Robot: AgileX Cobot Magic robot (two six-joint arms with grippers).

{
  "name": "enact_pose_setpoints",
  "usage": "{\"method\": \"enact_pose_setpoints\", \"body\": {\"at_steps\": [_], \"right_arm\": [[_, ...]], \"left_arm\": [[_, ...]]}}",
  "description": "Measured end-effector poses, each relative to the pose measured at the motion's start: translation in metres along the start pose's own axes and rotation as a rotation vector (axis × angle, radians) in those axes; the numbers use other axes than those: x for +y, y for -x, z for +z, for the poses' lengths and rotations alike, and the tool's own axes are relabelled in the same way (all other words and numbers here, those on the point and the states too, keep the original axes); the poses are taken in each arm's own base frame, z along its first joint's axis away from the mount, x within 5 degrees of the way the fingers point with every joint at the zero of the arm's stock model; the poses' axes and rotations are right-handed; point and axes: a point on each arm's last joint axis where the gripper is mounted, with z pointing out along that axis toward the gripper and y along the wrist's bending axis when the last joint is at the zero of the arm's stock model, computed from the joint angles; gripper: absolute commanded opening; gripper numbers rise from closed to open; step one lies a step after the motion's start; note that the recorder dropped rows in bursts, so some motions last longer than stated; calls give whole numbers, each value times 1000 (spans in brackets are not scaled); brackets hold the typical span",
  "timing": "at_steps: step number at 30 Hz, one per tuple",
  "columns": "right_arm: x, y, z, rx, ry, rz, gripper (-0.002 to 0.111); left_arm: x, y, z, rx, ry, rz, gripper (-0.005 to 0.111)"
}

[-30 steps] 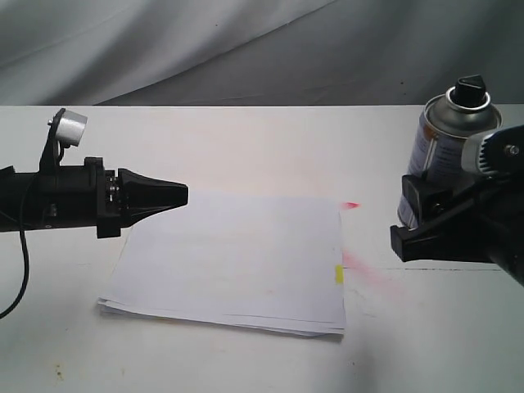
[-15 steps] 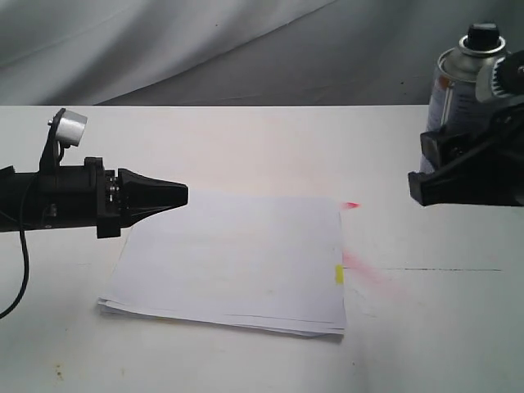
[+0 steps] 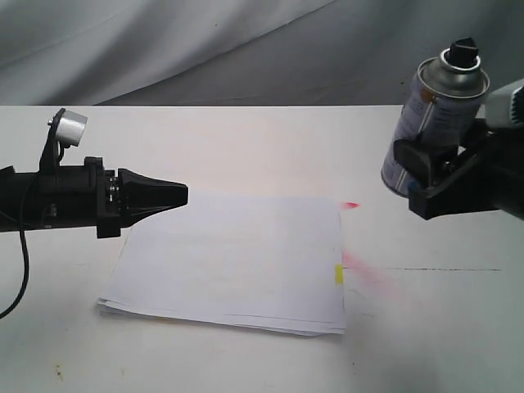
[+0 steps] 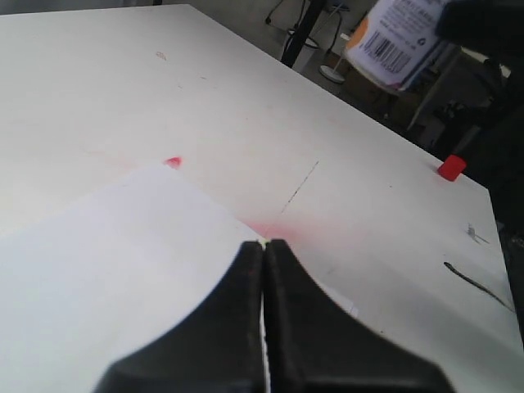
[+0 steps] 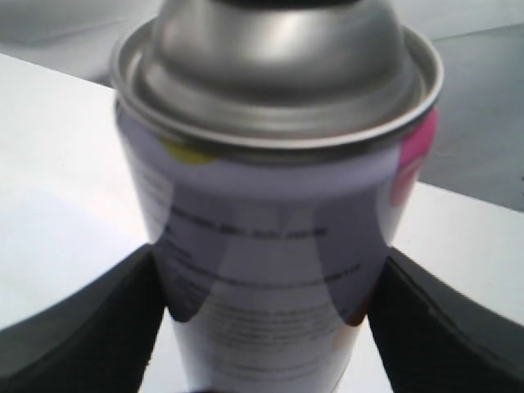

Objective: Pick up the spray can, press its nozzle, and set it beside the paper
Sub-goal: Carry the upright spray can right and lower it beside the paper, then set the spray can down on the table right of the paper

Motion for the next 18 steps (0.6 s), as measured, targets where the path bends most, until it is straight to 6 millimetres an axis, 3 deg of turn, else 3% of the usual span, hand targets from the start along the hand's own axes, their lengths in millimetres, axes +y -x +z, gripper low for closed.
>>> {"method": "enact_pose_setpoints", "body": {"at_steps": [7,13,18], "right_arm": [[1,-41,34,87,32,-21,0],[1,-77,49,104,16,-49,0],[1,-93,60,111,8,-42,0]], "left_arm": [[0,0,0,1,-1,1,0],[0,0,0,1,-1,1,0],[0,0,0,1,-1,1,0]]}}
